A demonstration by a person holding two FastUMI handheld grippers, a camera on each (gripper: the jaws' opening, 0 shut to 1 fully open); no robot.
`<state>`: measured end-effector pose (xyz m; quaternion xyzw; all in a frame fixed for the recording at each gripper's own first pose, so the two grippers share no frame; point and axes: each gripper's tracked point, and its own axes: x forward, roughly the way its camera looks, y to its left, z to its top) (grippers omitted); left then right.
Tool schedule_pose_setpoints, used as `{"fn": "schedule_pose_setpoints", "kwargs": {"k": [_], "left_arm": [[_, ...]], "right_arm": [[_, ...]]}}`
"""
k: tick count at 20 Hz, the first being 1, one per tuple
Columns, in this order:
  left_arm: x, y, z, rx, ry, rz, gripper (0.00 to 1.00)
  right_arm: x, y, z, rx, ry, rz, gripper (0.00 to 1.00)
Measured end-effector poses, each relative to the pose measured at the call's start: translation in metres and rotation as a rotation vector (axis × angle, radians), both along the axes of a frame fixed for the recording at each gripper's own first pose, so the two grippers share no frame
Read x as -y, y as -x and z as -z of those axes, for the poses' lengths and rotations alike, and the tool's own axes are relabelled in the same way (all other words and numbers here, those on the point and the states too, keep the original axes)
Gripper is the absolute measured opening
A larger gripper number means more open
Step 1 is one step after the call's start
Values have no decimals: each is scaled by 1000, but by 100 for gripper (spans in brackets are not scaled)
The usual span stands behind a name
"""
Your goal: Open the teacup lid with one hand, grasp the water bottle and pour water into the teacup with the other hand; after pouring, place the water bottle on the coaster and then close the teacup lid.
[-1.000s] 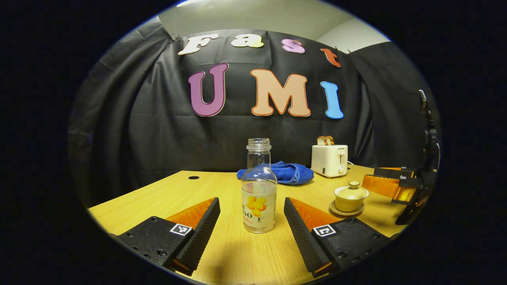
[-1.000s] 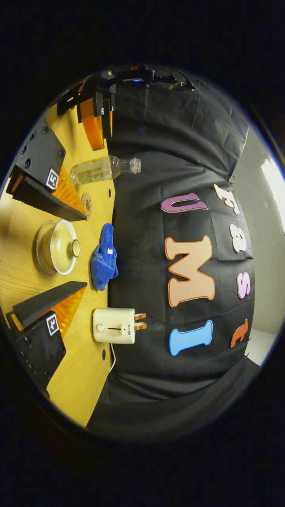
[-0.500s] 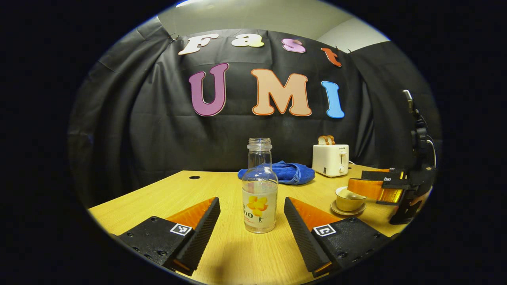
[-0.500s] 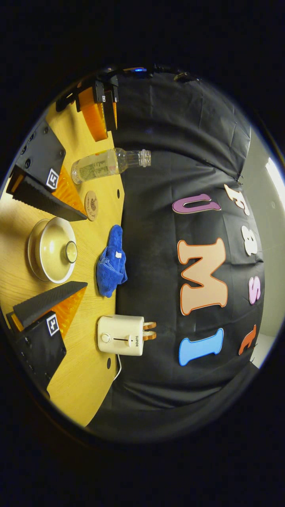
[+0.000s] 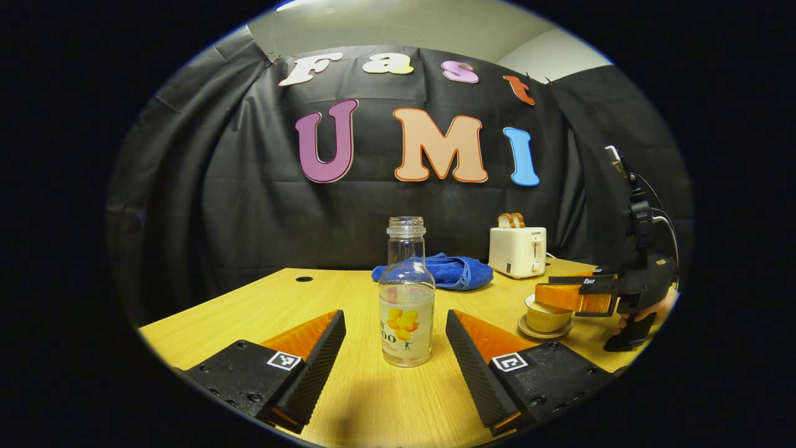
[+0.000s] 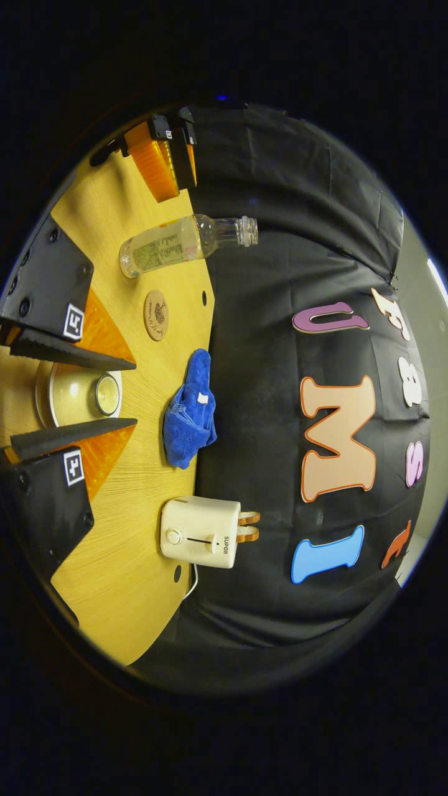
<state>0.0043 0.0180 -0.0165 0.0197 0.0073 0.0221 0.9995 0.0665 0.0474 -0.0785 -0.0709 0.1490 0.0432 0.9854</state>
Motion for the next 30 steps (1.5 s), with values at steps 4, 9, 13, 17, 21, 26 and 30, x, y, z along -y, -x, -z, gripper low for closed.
{"fn": "schedule_pose_setpoints", "kwargs": {"k": [4,9,13,17,21,26,30], "left_arm": [[0,0,0,0,0,1,95],[1,-2,0,1,0,8,95],[3,-9,0,-4,-1,21,95],[8,-24,1,-4,0,60,95],[7,-44,6,-23,4,84,95],[10,-67,20,-108,16,126,95],[8,-77,29,-175,23,135,94]], "right_arm": [[0,-3,3,10,21,5,34],[0,-3,1,26,10,5,33],[5,2,-9,79,-3,27,33],[12,5,-18,135,-33,52,33],[23,10,-25,170,-49,77,33],[50,15,-32,197,-34,146,32],[72,19,-35,210,-15,224,32]]}}
